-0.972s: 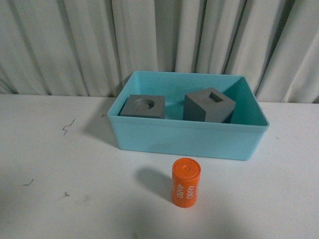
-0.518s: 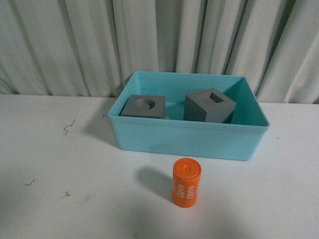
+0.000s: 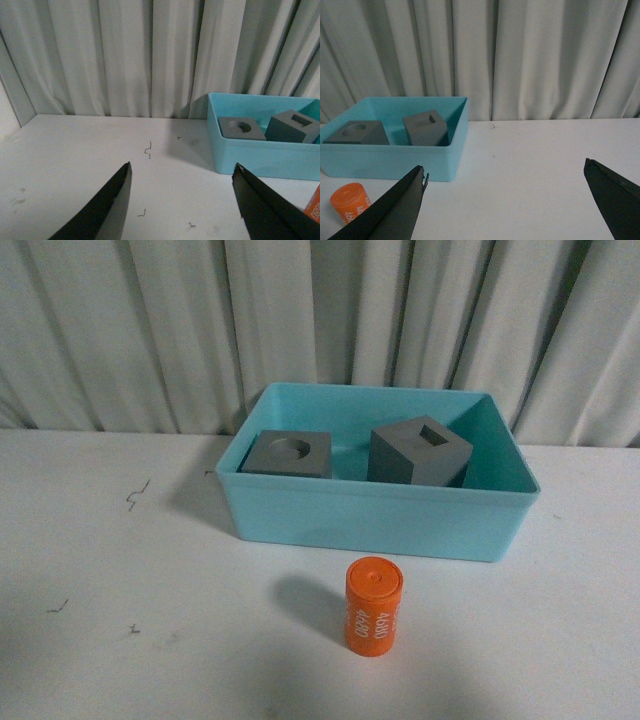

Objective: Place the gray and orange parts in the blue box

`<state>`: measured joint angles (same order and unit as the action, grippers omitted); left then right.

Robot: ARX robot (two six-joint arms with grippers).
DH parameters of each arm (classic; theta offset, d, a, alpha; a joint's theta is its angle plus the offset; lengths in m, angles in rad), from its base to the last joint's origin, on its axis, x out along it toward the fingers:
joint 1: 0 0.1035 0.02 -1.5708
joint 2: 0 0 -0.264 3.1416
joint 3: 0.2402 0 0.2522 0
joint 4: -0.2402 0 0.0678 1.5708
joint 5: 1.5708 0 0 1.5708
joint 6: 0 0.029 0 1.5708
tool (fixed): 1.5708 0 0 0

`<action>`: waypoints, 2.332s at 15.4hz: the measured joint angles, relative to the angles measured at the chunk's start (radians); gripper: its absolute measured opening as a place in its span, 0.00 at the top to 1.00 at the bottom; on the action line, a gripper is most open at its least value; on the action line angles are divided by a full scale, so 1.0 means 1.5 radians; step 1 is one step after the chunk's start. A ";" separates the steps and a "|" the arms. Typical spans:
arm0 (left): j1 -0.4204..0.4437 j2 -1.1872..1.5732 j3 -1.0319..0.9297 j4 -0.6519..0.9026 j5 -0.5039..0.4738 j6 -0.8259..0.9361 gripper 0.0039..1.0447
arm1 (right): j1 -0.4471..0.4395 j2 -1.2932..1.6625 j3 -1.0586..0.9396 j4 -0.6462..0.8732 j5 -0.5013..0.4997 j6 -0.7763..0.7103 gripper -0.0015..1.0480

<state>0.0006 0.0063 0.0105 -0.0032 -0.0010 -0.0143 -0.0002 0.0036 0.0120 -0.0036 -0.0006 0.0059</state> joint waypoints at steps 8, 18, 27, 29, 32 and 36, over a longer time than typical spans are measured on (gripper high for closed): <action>0.000 0.000 0.000 -0.001 0.000 0.001 0.06 | 0.014 0.064 0.051 -0.143 0.079 0.040 0.06; 0.000 0.000 0.000 0.000 0.000 0.001 0.06 | -0.051 0.916 0.369 0.002 -0.413 -0.471 0.06; 0.000 0.000 0.000 0.000 0.000 0.001 0.06 | 0.191 1.216 0.534 0.142 -0.334 -0.379 0.06; 0.000 0.000 0.000 0.000 0.000 0.001 0.06 | 0.211 1.260 0.556 0.162 -0.311 -0.365 0.06; 0.000 0.000 0.000 0.000 0.000 0.001 0.06 | 0.219 1.307 0.594 0.172 -0.294 -0.353 0.06; 0.000 0.000 0.000 0.000 0.000 0.001 0.06 | 0.241 1.341 0.620 0.163 -0.286 -0.341 0.06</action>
<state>0.0006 0.0063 0.0105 -0.0032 -0.0006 -0.0135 0.3618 2.0155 0.9413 0.2413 -0.4301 -0.5049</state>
